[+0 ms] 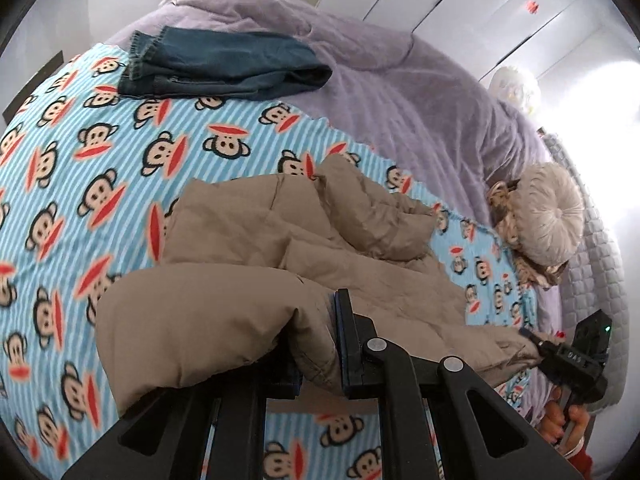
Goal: Fold large clothes
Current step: 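Lay the held hem over the jacket body with both tools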
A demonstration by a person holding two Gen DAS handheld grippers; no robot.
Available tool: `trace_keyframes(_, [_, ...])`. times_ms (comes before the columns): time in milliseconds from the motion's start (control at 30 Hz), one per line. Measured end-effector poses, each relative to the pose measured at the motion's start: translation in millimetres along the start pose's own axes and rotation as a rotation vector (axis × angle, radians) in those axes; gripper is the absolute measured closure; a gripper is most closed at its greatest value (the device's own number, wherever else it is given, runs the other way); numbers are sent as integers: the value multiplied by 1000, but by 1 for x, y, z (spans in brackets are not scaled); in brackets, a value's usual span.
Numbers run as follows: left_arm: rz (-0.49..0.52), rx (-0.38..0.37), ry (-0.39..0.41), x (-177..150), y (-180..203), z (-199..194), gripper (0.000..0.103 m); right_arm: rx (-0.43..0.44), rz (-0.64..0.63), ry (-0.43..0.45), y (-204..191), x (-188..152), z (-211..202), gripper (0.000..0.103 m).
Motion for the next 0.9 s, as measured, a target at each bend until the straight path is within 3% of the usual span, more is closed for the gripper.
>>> trace_keyframes(233, [24, 43, -80, 40, -23, 72, 88, -59, 25, -63, 5, 45, 57, 96])
trace_keyframes(467, [76, 112, -120, 59, -50, 153, 88, -93, 124, -128, 41, 76, 138, 96])
trace_keyframes(600, [82, 111, -109, 65, -56, 170, 88, -82, 160, -122, 56, 77, 167, 96])
trace_keyframes(700, [88, 110, -93, 65, -52, 162, 86, -55, 195, -112, 61, 76, 171, 96])
trace_keyframes(733, [92, 107, -86, 65, -50, 157, 83, -49, 199, -110, 61, 76, 169, 95])
trace_keyframes(800, [105, 93, -62, 63, -45, 142, 67, -45, 192, -105, 58, 75, 159, 92])
trace_keyframes(867, [126, 92, -29, 62, -39, 124, 31, -50, 177, -104, 54, 75, 150, 71])
trace_keyframes(900, [143, 112, -1, 64, -37, 115, 25, -53, 167, -92, 52, 77, 143, 62])
Point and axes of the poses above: each gripper's, at about its wrist camera, not at the fingertips, and z roughly the way its jaws point, y to its right, x to its top, the point moved 9 cm from there along z, roughly the way its jaws point, and after that the axes turned 4 degrees about -x, right-handed, at the moved point
